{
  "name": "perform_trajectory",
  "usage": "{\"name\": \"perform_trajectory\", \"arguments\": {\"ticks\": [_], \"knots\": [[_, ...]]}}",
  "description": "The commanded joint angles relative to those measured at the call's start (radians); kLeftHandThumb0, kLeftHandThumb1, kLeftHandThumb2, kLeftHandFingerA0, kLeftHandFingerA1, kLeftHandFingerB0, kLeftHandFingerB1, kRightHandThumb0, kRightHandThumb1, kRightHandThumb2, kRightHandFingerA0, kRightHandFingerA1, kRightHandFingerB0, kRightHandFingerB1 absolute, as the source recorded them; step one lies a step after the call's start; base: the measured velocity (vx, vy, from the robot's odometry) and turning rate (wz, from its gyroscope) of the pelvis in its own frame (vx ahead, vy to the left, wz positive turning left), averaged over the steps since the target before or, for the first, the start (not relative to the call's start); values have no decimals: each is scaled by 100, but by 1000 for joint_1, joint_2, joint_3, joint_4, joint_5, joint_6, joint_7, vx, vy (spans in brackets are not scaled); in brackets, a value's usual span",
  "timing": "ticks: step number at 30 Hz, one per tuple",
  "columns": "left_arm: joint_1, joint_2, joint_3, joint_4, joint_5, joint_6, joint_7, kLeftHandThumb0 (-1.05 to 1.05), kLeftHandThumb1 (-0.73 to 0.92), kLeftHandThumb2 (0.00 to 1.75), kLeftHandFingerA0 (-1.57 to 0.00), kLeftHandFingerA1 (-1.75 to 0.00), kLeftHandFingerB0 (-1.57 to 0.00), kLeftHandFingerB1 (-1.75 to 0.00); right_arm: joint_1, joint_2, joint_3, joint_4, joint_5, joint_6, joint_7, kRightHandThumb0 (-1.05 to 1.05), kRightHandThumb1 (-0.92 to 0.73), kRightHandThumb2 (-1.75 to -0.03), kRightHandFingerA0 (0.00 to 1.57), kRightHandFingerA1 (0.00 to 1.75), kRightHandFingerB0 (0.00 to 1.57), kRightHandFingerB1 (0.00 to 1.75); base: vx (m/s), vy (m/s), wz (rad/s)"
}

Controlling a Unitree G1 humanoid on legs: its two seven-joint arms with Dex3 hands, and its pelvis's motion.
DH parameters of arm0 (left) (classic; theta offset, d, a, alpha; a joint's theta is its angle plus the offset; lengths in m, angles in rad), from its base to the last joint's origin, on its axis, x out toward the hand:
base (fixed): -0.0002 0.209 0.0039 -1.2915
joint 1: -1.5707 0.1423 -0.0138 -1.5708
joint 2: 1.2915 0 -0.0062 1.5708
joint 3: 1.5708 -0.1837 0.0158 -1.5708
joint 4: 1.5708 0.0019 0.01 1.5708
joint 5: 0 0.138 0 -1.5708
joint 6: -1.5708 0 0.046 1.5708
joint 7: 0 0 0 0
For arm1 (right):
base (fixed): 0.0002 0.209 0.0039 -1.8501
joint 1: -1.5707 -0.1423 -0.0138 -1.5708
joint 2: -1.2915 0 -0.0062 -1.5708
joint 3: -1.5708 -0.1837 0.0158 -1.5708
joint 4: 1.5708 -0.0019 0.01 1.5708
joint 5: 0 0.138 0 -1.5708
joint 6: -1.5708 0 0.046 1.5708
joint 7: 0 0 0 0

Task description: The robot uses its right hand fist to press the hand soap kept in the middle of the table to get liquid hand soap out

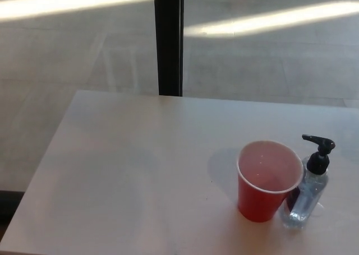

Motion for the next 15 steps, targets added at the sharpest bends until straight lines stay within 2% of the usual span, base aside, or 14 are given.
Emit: {"name": "perform_trajectory", "arguments": {"ticks": [1, 2, 3, 4, 5, 6, 7, 9, 10, 11, 12, 13, 14, 15], "knots": [[27, 52, -12, 19, 19, 37, -5, -52, 91, 130, -47, -92, -27, -78, 386, 214, -284, 26, -109, -9, -225, -29, -29, -127, 156, 154, 93, 105, 0, 0, 0], [30, 51, -12, 13, 18, 39, -4, -52, 91, 131, -47, -93, -26, -78, 409, 239, -271, 32, -138, -18, -249, -59, -25, -144, 143, 158, 82, 103, 0, 0, 0], [30, 52, -11, 17, 18, 36, -4, -53, 91, 129, -49, -96, -29, -82, 424, 261, -262, 60, -157, -41, -259, -61, -38, -124, 142, 149, 72, 95, 0, 0, 0], [30, 52, -12, 19, 18, 34, -5, -53, 91, 129, -49, -96, -29, -82, 429, 268, -260, 69, -161, -50, -261, -61, -38, -124, 142, 149, 72, 95, 0, 0, 0], [28, 50, -11, 19, 16, 31, -7, -53, 92, 127, -50, -99, -30, -85, 440, 280, -254, 53, -172, -21, -296, -63, -43, -117, 134, 137, 63, 88, 0, 0, 0], [29, 50, -8, 20, 12, 27, -13, -53, 90, 130, -47, -96, -30, -84, 455, 306, -248, 59, -183, -32, -307, -61, -45, -115, 129, 130, 53, 82, 0, 0, 0], [29, 46, -3, 15, 7, 27, -3, -52, 91, 127, -48, -98, -35, -89, 469, 332, -245, 80, -187, -57, -297, -61, -48, -115, 123, 128, 45, 80, 0, 0, 0], [30, 46, -8, 18, 12, 24, -5, -53, 91, 127, -51, -98, -33, -86, 489, 390, -256, 97, -176, -70, -318, -64, -47, -119, 115, 126, 36, 77, 0, 0, 0], [31, 46, -10, 17, 13, 24, -6, -53, 91, 127, -51, -98, -33, -86, 489, 402, -261, 94, -173, -66, -331, -64, -47, -119, 115, 126, 36, 77, 0, 0, 0], [33, 47, -9, 18, 11, 21, -12, -53, 91, 129, -49, -96, -32, -84, 478, 418, -267, 115, -176, 6, -422, -58, -55, -115, 99, 124, 49, 98, 0, 0, 0], [30, 49, -14, 21, 16, 23, -8, -53, 90, 131, -48, -93, -29, -81, 469, 430, -272, 150, -167, 3, -433, -52, -59, -122, 99, 111, 72, 96, 0, 0, 0], [30, 48, -13, 17, 15, 30, -3, -52, 91, 129, -49, -95, -30, -81, 458, 435, -277, 203, -157, 5, -441, -47, -58, -123, 83, 146, 68, 114, 0, 0, 0], [29, 48, -13, 14, 15, 35, 1, -52, 91, 130, -49, -94, -31, -82, 449, 444, -282, 227, -150, 7, -456, -46, -50, -126, 84, 141, 66, 113, 0, 0, 0], [29, 48, -13, 14, 15, 35, 1, -52, 91, 130, -49, -94, -31, -82, 449, 444, -282, 227, -150, 7, -456, -46, -50, -126, 84, 141, 66, 113, 0, 0, 0]]}}
